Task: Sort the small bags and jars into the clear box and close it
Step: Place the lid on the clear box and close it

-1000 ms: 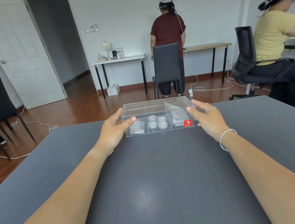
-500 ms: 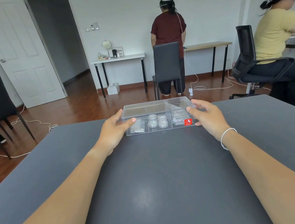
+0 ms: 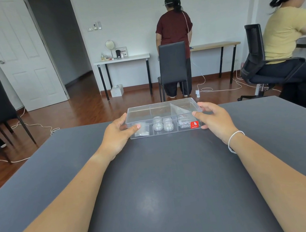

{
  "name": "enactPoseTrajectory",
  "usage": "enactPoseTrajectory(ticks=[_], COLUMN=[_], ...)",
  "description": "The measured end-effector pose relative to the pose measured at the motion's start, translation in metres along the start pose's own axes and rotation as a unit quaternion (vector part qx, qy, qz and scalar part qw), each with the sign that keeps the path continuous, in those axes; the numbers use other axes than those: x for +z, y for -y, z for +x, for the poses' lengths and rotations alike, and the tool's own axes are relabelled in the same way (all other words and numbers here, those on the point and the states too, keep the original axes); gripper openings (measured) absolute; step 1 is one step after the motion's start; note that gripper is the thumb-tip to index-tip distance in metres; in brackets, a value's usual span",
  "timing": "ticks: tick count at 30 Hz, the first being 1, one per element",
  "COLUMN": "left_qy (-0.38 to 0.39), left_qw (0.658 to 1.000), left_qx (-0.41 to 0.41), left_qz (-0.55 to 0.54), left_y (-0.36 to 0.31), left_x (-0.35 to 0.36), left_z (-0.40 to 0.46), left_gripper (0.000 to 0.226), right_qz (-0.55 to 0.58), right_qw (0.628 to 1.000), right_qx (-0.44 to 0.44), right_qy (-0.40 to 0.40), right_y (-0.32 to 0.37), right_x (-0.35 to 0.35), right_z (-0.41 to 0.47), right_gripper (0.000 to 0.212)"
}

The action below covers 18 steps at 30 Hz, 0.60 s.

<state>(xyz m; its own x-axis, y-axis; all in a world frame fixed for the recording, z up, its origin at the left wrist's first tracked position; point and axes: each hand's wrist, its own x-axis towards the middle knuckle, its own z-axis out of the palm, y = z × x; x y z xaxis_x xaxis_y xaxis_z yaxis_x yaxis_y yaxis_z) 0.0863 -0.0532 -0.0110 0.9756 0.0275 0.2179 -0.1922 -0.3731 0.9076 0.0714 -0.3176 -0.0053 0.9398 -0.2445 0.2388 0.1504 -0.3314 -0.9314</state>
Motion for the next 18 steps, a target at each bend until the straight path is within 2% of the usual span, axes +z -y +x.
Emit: enactPoseTrajectory(ticks=[18], left_qy=[-0.003], left_qw=[1.0], left_qx=[-0.011], left_qz=[0.016], left_y=[0.0032], left_x=[-0.0011], left_z=[-0.0008], left_gripper=[0.07], right_qz=[0.006], right_qw=[1.0], right_qx=[-0.002], right_qy=[-0.001], right_y=[-0.0026], right_x=[0.0007], right_z=[-0.0041], right_gripper=[0.038])
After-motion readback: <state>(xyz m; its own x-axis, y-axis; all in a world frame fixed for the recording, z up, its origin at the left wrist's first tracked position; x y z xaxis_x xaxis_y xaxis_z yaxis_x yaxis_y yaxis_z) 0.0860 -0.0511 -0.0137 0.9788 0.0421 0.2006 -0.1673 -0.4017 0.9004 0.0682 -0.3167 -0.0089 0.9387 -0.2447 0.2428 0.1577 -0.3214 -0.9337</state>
